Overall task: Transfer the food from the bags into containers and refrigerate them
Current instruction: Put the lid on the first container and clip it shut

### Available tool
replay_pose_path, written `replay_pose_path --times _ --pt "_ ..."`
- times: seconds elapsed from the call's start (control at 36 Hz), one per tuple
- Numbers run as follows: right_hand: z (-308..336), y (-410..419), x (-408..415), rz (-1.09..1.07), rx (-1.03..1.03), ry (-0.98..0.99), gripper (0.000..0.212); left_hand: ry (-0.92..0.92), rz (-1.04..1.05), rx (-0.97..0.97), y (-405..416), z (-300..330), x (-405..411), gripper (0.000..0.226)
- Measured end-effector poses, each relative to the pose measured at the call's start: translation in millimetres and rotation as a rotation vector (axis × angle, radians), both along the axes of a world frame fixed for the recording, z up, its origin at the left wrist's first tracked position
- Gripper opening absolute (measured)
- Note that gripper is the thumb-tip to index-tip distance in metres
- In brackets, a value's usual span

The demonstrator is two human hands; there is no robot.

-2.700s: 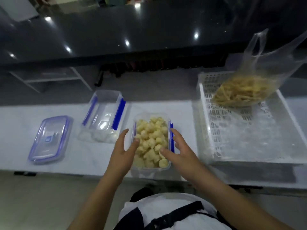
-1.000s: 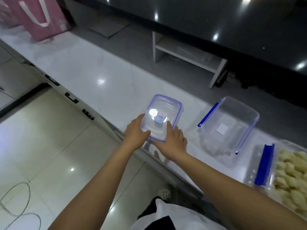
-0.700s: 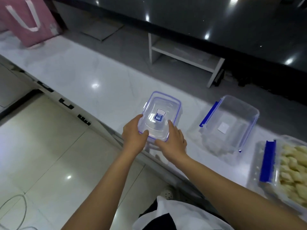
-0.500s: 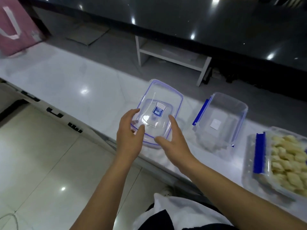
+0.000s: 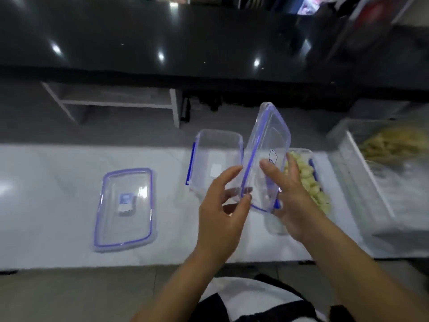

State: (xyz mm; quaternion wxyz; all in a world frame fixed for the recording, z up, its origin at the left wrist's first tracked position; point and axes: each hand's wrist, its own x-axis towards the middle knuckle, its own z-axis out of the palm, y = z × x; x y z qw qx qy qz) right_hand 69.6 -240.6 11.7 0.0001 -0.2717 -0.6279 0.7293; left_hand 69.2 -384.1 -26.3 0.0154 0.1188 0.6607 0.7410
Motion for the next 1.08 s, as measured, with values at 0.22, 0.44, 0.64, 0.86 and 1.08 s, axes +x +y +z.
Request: replay_pose_path --times 0.22,0.44,0.64,0.86,1.08 --pt "-1 65 25 -0.139 0.071 -0.067 0.112 0.031 -0.282 0.01 66 3 9 0.067" --pt "-9 117 20 -0.111 0.221 -0.122 0.132 0.13 -0.442 -0.104 93 -10 4 0.073" --pt "-51 136 -5 0.057 0.726 -0.556 0.138 -0.493 -0.312 -0.217 96 -54 -15 0.073" --pt "-77 129 -31 0.28 0.999 -0.736 0.133 -0.852 -0.344 -0.026 109 -67 -27 0.083" --pt "-92 122 -11 0.315 1.161 -0.722 0.132 -0.87 -0.305 -0.05 118 -67 -33 0.062"
